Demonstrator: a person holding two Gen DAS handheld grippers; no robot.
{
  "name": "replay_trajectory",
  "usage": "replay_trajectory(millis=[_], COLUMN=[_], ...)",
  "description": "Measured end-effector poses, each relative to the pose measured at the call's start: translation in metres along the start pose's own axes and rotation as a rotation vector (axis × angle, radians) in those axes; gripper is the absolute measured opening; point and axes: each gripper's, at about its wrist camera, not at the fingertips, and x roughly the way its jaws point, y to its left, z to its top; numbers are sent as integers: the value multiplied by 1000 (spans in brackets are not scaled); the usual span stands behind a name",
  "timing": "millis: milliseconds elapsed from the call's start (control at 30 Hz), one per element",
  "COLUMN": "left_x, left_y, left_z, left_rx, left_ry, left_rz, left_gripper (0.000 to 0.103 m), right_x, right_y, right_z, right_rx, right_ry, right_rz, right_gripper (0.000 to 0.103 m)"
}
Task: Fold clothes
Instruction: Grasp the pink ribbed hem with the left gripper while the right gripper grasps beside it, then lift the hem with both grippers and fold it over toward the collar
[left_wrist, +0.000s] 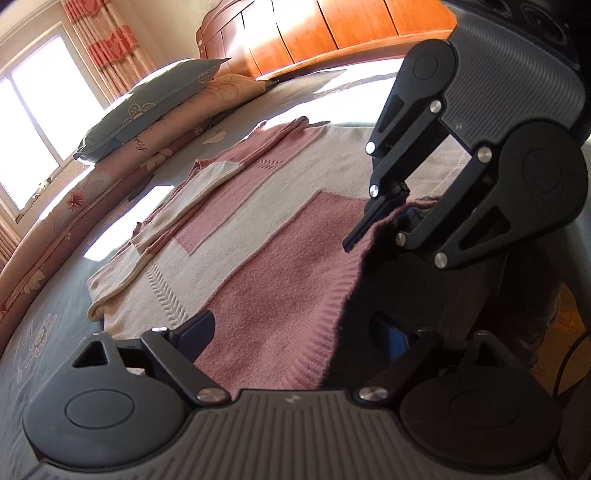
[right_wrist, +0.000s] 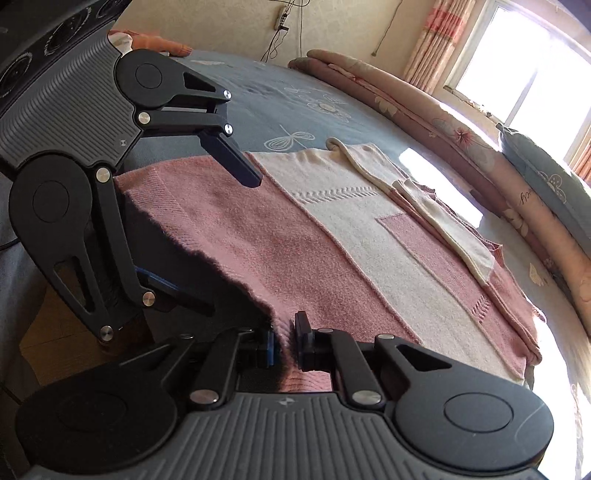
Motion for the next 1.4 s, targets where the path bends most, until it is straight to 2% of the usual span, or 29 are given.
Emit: replay_trajectory(millis=[67,133,233,300,367,433,600,800,1000,1133,1267,1400], left_x=[4,8,10,11,12,10,5,2,2,1,1,2], left_y=[-3,-5,-9,-10,-8,-5,4,12,15,17,17,16], left_z=[1,0,-7,-11,-15,-13,-6,-2,-3,-3,-6,-9], left_rx=[27,58,148,198,219,198,152,115,100,90,100,106], left_ry=[20,40,67,85,96,95,71,55,49,45,50,65], left_rz=[34,61,120,159,178,174,172,172,175,177,177,178], left_gripper=[49,45,45,37,24,18,18,18,20,21,22,24], right_x=[-1,-1,-2,-2,-2,1,3,2,-2,3,3,-1], right_y=[-3,-6,-8,-8,-7,-5,3,11,8,8,2,-9], right_z=[2,4,4,2,0,-4,-22,-49,-65,-66,-72,-74], right_rx=[9,17,35,44,51,45,13,-81,-113,-127,-116,-106], right_ry=[-5,-10,-17,-20,-20,-19,-3,54,119,185,210,224], right_rz=[-4,-7,-7,-4,0,-24,-148,-364,-479,-561,-570,-544], right_gripper=[12,12,12,12,12,16,33,36,44,45,45,44])
